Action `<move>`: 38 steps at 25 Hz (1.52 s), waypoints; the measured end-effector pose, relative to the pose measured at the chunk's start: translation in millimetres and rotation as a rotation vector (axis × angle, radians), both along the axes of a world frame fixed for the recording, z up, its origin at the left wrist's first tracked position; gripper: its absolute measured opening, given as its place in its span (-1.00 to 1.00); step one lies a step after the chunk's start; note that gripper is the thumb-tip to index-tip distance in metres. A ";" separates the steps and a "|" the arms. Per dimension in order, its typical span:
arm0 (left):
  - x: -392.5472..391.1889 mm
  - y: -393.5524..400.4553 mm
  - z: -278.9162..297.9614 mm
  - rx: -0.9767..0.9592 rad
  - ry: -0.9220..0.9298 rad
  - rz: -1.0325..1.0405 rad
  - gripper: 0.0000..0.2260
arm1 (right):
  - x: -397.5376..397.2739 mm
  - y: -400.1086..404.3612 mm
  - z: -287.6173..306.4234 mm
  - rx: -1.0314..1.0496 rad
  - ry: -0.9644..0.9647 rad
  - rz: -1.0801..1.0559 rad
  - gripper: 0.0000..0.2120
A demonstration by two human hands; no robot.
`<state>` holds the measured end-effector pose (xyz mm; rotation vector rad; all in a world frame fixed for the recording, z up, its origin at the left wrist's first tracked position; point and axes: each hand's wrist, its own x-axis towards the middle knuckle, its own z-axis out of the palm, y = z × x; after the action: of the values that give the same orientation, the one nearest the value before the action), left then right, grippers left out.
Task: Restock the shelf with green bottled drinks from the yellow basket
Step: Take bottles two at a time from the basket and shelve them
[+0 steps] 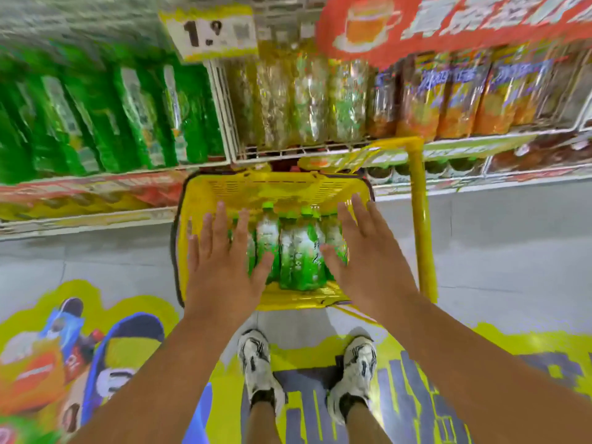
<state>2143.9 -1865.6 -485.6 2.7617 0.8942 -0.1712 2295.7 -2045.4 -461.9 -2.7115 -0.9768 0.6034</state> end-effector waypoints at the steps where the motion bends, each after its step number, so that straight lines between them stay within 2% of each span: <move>1: -3.3 3.8 -21.7 -0.017 0.011 0.013 -0.29 | -1.9 7.2 -21.0 -0.001 0.012 -0.009 -0.28; 6: -11.9 24.8 -111.7 -0.166 0.091 0.156 -0.25 | -11.0 29.4 -113.5 -0.051 0.106 -0.079 -0.26; 11: -18.0 41.7 -164.2 -0.345 0.164 0.423 -0.20 | -24.5 39.8 -166.6 -0.040 0.236 -0.214 -0.22; 13: -14.8 46.2 -175.7 -0.334 0.157 0.497 -0.21 | -29.1 42.7 -179.4 -0.013 0.279 -0.283 -0.21; 15: -8.9 47.9 -183.7 -0.230 0.172 0.479 -0.26 | -31.0 45.2 -190.3 -0.005 0.306 -0.347 -0.19; 19: 4.2 49.2 -189.5 -0.115 0.254 0.464 -0.31 | -29.8 48.3 -204.7 -0.017 0.354 -0.462 -0.17; 24: 13.2 41.8 -196.7 -0.175 0.247 0.487 -0.48 | -29.5 52.8 -215.8 0.003 0.413 -0.546 -0.28; 28: 18.0 29.0 -208.8 -0.208 0.374 0.429 -0.30 | -29.8 56.6 -218.8 0.024 0.456 -0.586 -0.40; 30: 22.0 26.7 -214.1 -0.203 0.395 0.448 -0.30 | -27.9 57.3 -218.2 0.009 0.466 -0.589 -0.46; 35: 30.0 36.8 -224.1 -0.264 0.352 0.522 -0.51 | -23.5 57.5 -217.0 0.015 0.502 -0.602 -0.50; 38: 32.3 36.8 -219.0 -0.293 0.280 0.613 -0.50 | -22.3 57.3 -215.4 0.049 0.537 -0.618 -0.52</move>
<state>2176.2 -1828.8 -704.6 2.1131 1.5917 -0.5326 2273.4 -1988.1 -677.2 -2.3947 -0.0180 1.0538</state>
